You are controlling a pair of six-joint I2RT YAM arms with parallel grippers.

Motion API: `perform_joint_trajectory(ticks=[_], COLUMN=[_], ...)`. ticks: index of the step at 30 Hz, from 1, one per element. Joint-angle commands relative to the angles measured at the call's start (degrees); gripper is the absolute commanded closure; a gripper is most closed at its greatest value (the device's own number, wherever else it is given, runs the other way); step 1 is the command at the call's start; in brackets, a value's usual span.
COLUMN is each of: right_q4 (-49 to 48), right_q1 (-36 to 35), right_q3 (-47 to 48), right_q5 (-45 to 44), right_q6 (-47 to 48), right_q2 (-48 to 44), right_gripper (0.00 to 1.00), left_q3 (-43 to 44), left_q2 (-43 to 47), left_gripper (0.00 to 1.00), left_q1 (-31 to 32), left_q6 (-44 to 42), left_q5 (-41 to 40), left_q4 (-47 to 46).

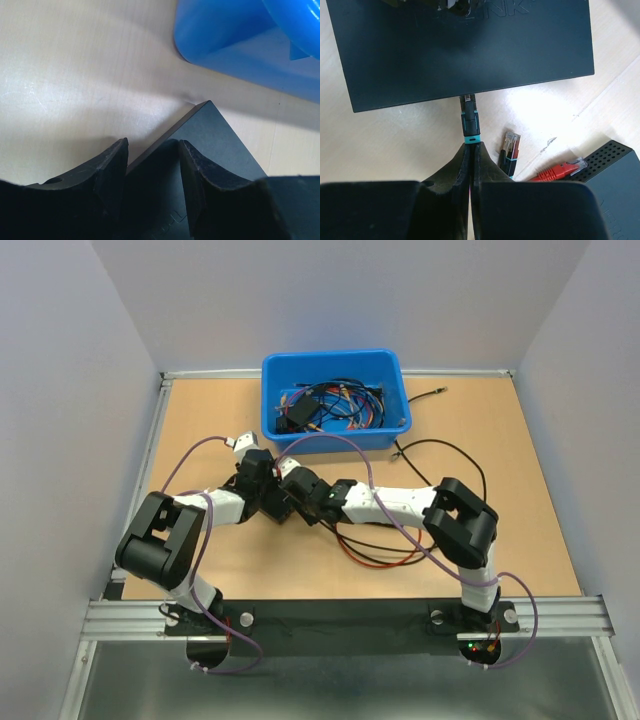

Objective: Insert the plug into the switch port

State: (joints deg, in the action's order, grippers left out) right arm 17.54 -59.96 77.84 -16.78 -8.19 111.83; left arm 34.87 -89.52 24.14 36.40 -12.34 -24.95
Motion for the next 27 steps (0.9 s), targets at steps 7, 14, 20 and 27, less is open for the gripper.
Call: perform_joint_trajectory(ticks=[7, 14, 20, 27], right_q4=[-23.52, -23.96, -24.22, -24.39], right_q1=[-0.33, -0.33, -0.33, -0.33], right_q3=[2.14, 1.52, 2.22, 2.66], right_q5=[-0.80, -0.19, 0.34, 2.18], right_q6=[-0.43, -0.08, 1.24, 1.59], right_q2=[0.84, 2.07, 3.39, 3.66], right_gripper=[0.99, 0.99, 1.00, 0.99], left_q3=[-6.39, -6.84, -7.45, -5.70], left_q2=[1.00, 1.27, 2.59, 15.85], left_gripper=[0.46, 0.46, 0.44, 0.34], left_q1=[2.76, 1.87, 1.26, 1.08], left_q6=[3.94, 4.11, 4.38, 3.77], left_q5=[15.15, 15.77, 15.68, 8.05], left_q4=[7.29, 6.93, 6.93, 16.14])
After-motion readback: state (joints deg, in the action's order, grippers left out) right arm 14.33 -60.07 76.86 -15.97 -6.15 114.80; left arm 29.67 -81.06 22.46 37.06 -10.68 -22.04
